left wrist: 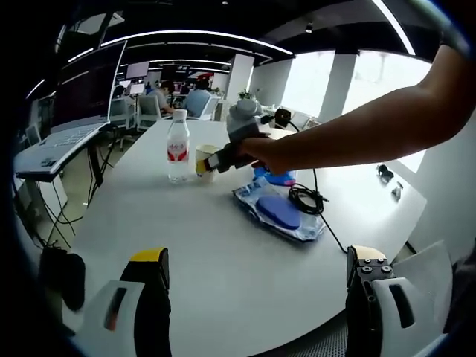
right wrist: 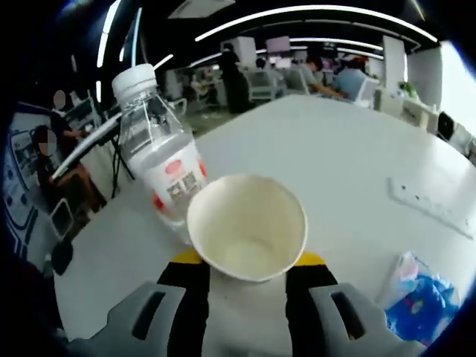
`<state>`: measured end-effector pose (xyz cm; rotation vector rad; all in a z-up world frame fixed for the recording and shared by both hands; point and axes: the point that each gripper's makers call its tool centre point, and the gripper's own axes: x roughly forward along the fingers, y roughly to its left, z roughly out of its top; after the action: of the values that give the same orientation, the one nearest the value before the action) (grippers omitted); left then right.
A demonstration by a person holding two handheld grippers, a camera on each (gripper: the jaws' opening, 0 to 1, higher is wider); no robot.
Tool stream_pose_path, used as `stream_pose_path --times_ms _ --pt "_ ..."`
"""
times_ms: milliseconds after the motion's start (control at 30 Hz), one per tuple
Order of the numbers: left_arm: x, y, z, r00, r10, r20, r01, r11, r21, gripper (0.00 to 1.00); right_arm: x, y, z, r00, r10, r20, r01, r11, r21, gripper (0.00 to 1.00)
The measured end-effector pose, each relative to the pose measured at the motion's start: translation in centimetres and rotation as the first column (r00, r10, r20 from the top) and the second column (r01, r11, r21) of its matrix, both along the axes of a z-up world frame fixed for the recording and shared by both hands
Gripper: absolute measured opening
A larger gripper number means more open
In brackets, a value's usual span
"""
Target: Arrange the tabletop items into an orderly group along one side of the table until the central work area is clear of visible clutter.
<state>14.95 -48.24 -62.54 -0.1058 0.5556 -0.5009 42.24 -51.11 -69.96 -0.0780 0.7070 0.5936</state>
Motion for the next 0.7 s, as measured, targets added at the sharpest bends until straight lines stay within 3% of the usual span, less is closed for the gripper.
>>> stream_pose_path --times_ms 267,700 --pt "0.1 0.2 -0.2 1.000 0.004 -0.006 -0.004 1.000 0.008 1.00 0.1 0.2 -0.2 0.998 0.060 -0.010 -0.060 0.998 0.004 0.36" --pt "0.1 0.1 -0.6 1.000 -0.007 -0.012 0.007 1.000 0.024 1.00 2.4 0.1 -2.5 0.990 0.140 -0.035 -0.140 0.990 -0.002 0.35"
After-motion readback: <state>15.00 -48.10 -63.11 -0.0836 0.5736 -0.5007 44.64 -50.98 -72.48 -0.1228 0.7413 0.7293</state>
